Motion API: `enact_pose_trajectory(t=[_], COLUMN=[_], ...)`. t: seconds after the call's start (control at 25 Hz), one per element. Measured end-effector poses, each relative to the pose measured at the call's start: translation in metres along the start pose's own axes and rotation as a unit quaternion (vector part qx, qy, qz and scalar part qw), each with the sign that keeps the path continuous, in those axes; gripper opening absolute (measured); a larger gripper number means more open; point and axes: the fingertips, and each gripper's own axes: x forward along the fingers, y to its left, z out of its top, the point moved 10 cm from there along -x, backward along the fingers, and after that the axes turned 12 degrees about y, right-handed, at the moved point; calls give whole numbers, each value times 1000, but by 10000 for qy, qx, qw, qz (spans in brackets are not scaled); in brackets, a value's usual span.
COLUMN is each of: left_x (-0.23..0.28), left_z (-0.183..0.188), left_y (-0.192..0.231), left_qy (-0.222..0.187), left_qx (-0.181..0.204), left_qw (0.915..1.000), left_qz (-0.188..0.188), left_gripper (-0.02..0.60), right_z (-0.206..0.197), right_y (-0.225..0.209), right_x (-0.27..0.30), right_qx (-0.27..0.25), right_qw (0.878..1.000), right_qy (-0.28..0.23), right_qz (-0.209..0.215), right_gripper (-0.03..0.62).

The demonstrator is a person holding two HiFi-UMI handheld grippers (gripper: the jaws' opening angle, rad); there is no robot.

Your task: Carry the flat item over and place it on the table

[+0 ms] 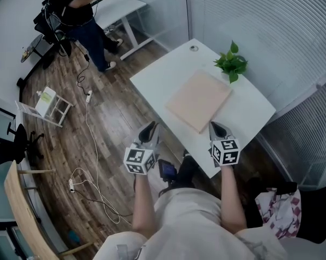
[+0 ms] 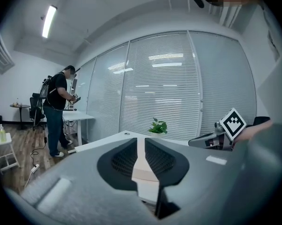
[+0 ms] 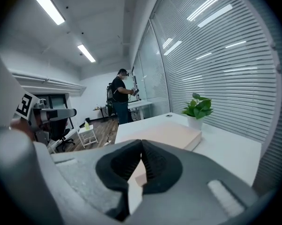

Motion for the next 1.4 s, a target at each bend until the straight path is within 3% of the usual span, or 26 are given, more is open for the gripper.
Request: enact_pose_trajectory(t=[0.12, 0.44, 0.8, 1.2, 1.4], left_x=[-4, -10, -30, -35, -33], left_z=[-3, -16, -23, -17, -16], left_y=[-4, -28, -40, -65, -75], left_qy=[-18, 137, 202, -79, -14], left_qx=[-91, 57, 89, 61, 161], left_qw=[10000, 9997, 9997, 9997, 9993], left_qz=[22, -181, -103, -224, -326], left_gripper=[8, 8, 8, 9, 9], right_z=[-4, -20, -30, -40, -40], right_y=[0, -6, 18, 22, 20], right_x=[-7, -20, -35, -62, -70], right_qx=[-1, 23, -454, -553, -541], right_qw=[10000, 9999, 9989, 9981, 9980], right_qy=[-64, -56, 98, -100, -200], right_qz=[3, -87, -79, -235, -265], right_gripper=[2, 2, 2, 2, 2])
